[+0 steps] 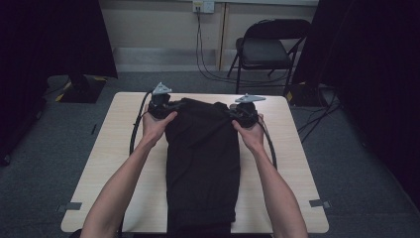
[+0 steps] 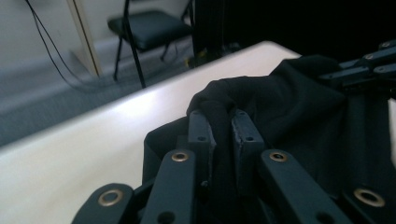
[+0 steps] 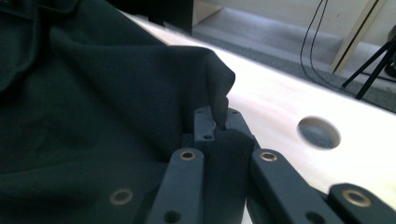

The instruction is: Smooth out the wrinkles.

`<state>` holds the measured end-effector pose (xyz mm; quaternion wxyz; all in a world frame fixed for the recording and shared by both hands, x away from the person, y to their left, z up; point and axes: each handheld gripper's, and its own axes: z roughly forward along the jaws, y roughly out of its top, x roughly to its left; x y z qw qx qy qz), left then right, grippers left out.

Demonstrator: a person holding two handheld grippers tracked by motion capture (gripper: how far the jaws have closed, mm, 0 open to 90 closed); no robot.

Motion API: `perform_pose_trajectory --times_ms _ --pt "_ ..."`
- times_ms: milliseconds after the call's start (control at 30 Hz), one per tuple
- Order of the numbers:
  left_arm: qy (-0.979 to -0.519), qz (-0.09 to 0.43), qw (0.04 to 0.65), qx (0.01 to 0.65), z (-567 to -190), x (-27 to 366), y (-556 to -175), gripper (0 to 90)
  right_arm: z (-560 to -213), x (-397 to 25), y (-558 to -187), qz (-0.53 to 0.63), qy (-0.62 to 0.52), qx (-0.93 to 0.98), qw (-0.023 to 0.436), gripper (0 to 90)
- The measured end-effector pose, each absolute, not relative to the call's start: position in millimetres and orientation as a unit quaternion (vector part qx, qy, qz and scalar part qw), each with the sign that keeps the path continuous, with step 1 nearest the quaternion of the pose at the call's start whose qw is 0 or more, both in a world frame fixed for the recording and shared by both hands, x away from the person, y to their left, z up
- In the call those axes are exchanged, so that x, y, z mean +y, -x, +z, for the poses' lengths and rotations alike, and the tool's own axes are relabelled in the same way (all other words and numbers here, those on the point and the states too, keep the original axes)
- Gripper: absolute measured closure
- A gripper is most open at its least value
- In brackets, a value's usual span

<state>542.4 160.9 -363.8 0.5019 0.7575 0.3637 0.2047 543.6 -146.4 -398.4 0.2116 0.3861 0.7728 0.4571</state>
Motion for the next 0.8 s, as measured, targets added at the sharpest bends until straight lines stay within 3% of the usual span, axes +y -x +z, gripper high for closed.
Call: perform_pose_trajectory --times_ms 200,800 --pt "-0.758 0.214 0.515 0.337 -351.2 155.0 -529.7 81.0 -370.2 -158.8 -540.8 0.472 -0.374 0.763 0.236 86.1" --pt "-0.766 0.189 0.534 0.305 -375.2 169.3 -445.2 80.8 -381.9 -162.7 -454.7 0.503 -0.320 0.776 0.206 86.0"
